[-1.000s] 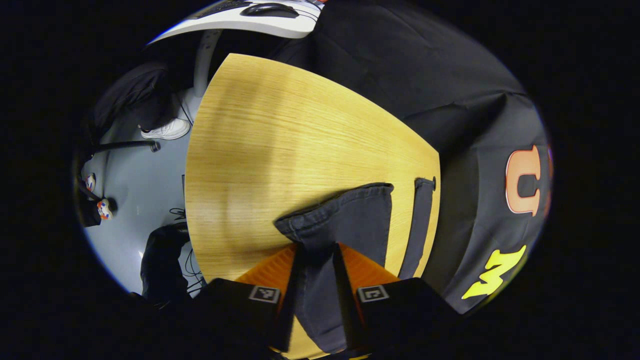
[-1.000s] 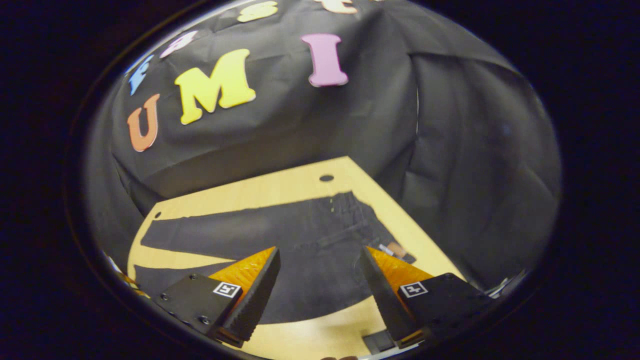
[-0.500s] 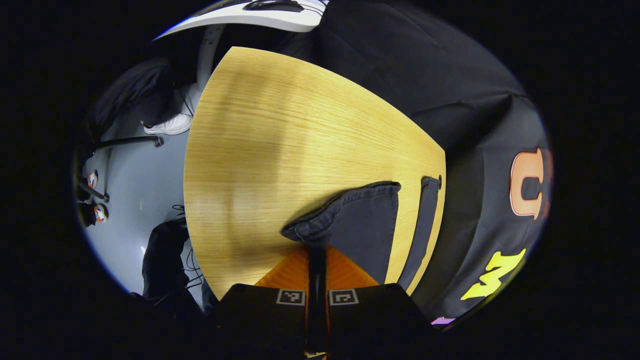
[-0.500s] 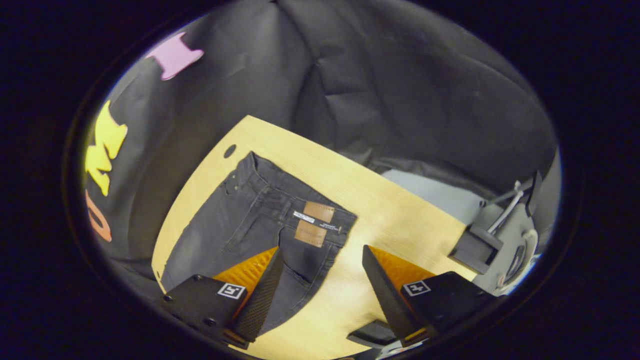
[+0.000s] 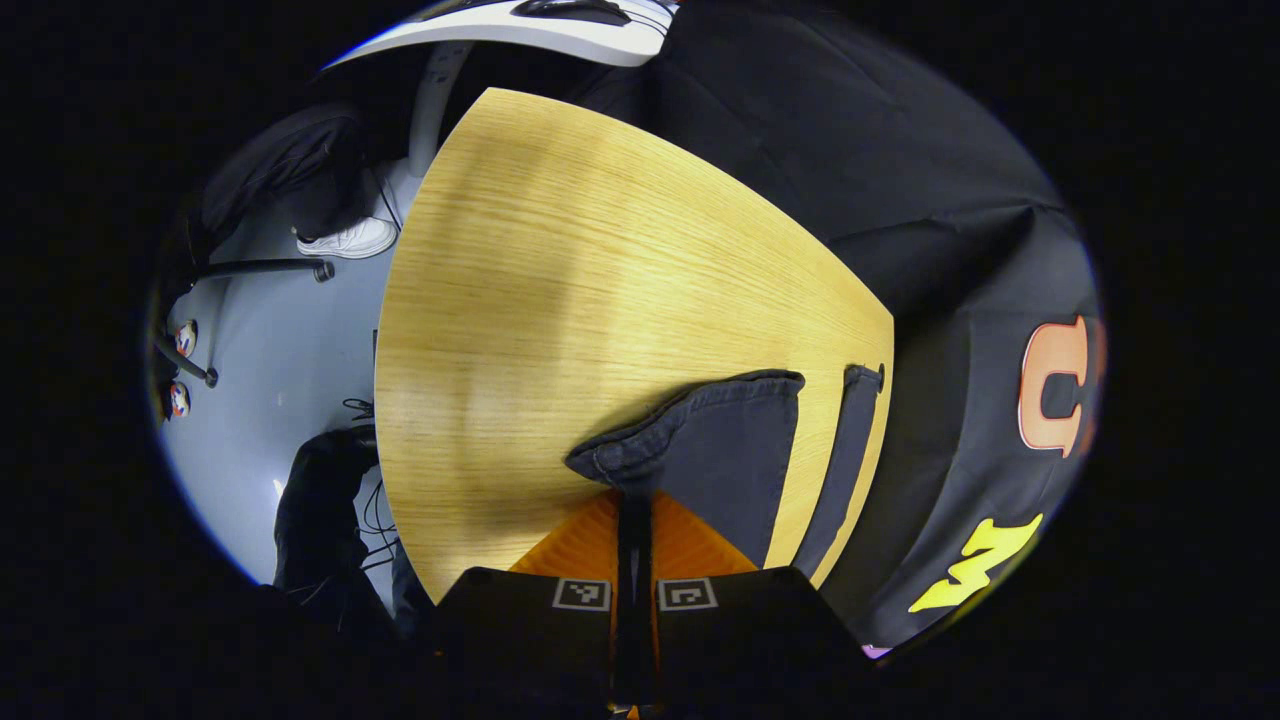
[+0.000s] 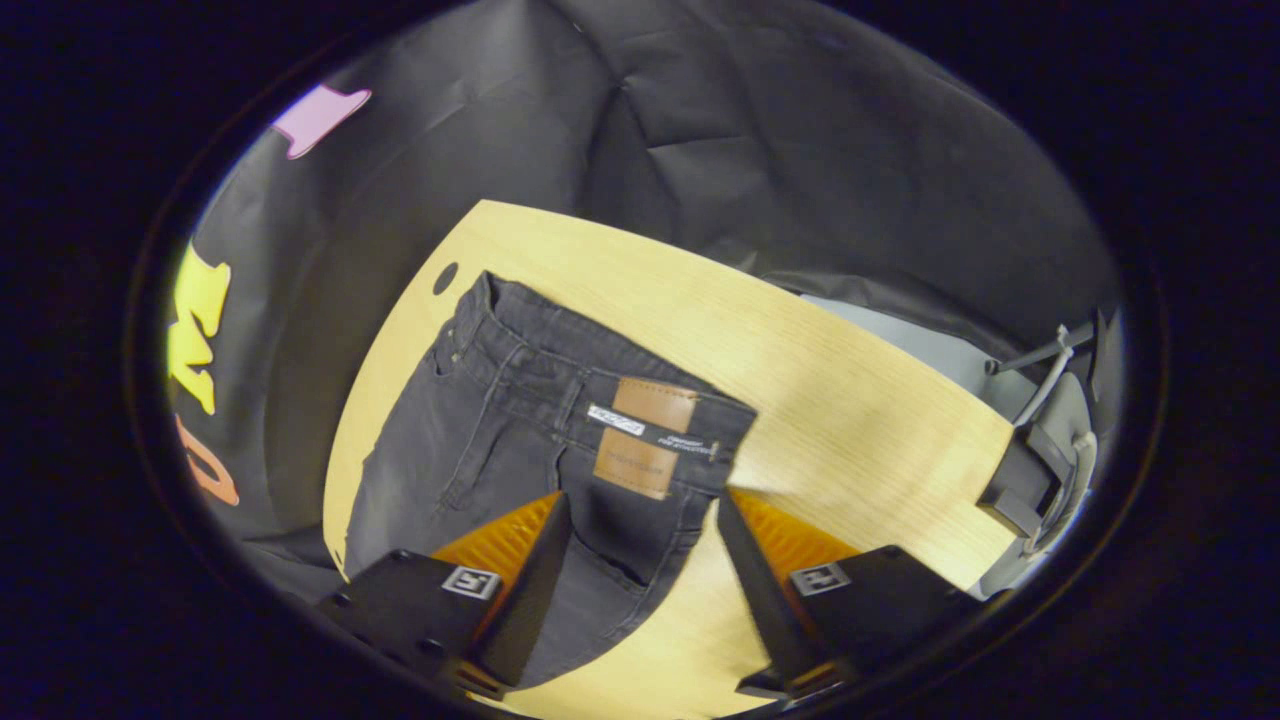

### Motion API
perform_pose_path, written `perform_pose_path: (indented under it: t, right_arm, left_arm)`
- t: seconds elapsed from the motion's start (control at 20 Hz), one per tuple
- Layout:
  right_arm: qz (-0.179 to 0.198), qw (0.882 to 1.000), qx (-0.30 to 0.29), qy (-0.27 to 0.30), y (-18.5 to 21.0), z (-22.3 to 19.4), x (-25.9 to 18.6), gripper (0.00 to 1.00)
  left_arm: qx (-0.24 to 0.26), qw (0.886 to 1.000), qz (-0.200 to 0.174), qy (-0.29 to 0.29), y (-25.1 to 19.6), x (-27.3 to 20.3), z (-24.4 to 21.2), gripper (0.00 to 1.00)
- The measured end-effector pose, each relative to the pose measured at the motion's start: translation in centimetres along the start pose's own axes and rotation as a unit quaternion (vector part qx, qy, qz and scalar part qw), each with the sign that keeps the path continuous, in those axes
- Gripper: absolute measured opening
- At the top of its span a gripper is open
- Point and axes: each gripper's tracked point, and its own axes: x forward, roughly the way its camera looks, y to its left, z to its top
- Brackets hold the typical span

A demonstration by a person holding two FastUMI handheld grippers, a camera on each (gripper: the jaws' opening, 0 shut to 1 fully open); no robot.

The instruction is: Grasp the waist and the cuffs of the jeans and fold them to make the two legs overlap; first hold the waist and fold one-third of the jeans toward the cuffs, then hold the cuffs and fold the remaining one-third in the same direction to finish folding.

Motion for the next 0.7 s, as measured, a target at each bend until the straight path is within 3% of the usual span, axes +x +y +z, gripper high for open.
perform_pose_path:
  t: [0.15,0.3,0.35,0.5,0.7]
  right_arm:
    - [0.01,0.998,0.066,0.003,-0.8,0.2,-0.1,0.24]
    - [0.027,0.996,0.088,0.013,-0.7,0.0,0.7,0.16]
    - [0.028,0.995,0.092,0.017,-0.7,0.3,0.2,0.01]
    - [0.05,0.993,0.103,0.011,-0.4,0.4,-0.4,0.01]
    - [0.1,0.988,0.113,0.007,0.8,1.5,-3.2,0.01]
  left_arm:
    - [0.007,1.0,0.008,0.0,0.0,0.1,0.0,0.04]
    - [0.008,1.0,0.012,0.001,0.0,0.1,0.0,0.04]
    - [0.006,1.0,0.014,0.004,-0.1,0.2,-0.1,0.04]
    - [-0.024,0.999,0.014,0.017,-0.5,-0.1,-0.2,0.04]
    - [-0.047,0.998,-0.019,0.03,-3.8,-1.1,-0.3,0.04]
